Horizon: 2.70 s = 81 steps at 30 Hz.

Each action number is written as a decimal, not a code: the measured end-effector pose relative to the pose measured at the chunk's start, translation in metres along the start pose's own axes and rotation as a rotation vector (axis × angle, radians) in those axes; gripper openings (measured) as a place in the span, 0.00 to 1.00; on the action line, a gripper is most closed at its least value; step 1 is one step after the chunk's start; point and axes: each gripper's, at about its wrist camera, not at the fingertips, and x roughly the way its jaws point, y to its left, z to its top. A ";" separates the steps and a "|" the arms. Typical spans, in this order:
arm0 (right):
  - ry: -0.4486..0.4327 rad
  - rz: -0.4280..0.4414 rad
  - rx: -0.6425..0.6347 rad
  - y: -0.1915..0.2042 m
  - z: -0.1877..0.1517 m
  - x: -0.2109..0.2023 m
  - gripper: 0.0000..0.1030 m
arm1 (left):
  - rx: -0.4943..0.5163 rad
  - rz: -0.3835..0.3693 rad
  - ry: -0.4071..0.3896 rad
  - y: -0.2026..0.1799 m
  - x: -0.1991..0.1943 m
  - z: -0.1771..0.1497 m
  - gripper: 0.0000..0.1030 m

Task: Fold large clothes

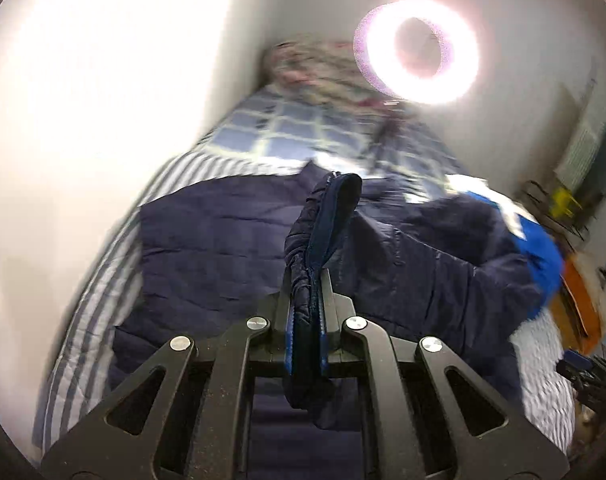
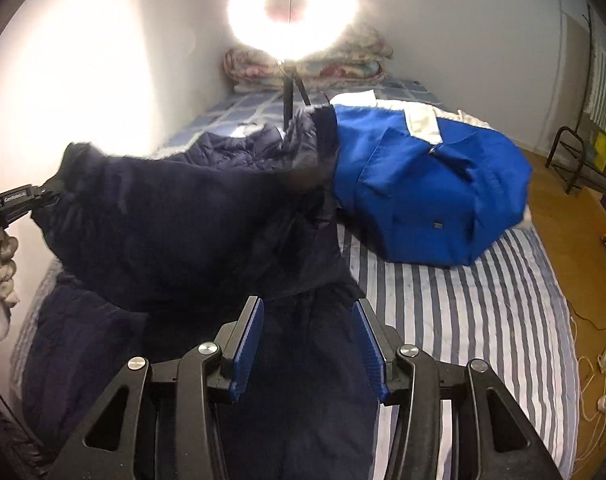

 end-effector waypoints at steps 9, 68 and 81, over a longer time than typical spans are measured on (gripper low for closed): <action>0.043 0.021 -0.023 -0.003 0.056 0.080 0.58 | -0.121 0.013 0.074 0.072 0.071 -0.014 0.06; -0.038 0.066 0.064 -0.058 0.021 -0.048 0.30 | 0.168 0.070 0.088 0.069 -0.100 -0.045 0.64; 0.205 0.154 0.101 -0.059 -0.127 -0.079 0.60 | -0.005 0.121 0.344 0.134 -0.159 -0.191 0.68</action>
